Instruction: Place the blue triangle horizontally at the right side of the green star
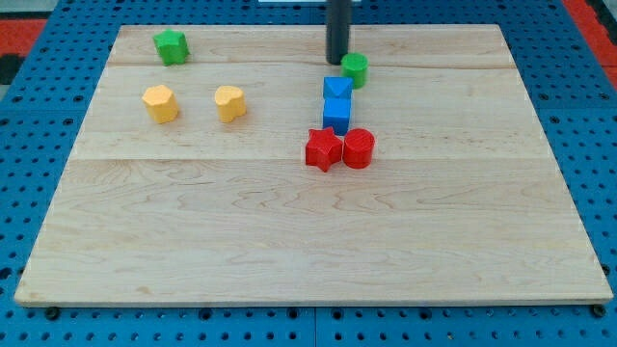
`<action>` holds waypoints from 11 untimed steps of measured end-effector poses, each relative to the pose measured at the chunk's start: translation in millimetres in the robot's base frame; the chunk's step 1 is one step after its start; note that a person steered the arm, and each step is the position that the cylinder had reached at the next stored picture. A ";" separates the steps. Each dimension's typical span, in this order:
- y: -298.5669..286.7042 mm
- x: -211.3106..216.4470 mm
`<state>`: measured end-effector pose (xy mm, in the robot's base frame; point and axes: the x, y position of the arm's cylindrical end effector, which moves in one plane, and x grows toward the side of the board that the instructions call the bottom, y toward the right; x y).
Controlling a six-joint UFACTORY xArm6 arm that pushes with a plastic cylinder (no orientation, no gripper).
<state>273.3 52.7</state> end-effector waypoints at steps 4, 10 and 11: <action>-6.6 89.6; -9.3 20.6; -12.0 21.3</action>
<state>294.6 40.6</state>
